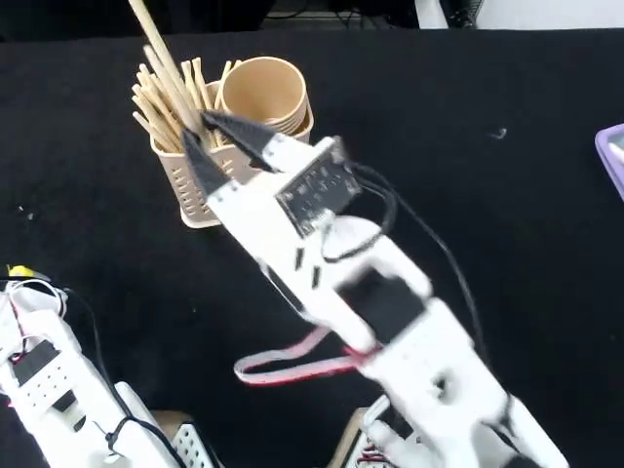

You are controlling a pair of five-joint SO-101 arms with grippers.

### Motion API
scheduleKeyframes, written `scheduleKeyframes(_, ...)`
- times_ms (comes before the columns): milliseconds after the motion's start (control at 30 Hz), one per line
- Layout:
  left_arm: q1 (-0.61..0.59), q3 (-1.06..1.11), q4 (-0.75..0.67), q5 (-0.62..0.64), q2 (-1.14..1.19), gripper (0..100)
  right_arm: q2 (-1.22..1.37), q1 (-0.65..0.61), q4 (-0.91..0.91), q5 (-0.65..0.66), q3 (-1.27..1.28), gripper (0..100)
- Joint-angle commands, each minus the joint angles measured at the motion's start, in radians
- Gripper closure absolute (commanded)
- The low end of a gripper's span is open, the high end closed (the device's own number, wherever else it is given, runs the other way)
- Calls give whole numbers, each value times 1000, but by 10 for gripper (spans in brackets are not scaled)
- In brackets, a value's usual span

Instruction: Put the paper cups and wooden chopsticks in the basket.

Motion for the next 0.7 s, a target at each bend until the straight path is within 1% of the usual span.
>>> scheduleKeyframes(0, 8, -12, -18, -11, -17, 873, 134, -8, -344, -9, -7, 987)
scheduleKeyframes(167, 8, -12, -18, -11, -17, 873, 315, -5, -641, -2, -8, 987)
scheduleKeyframes(267, 8, -13, -18, -11, -17, 873, 397, 23, -744, -2, -8, 987)
scheduleKeyframes(467, 8, -13, -18, -11, -17, 873, 538, 91, -767, -8, 2, 987)
scheduleKeyframes(633, 8, -13, -18, -11, -17, 873, 581, 89, -761, -9, 53, 986)
scheduleKeyframes(667, 8, -13, -18, -11, -17, 873, 582, 86, -738, -9, 56, 985)
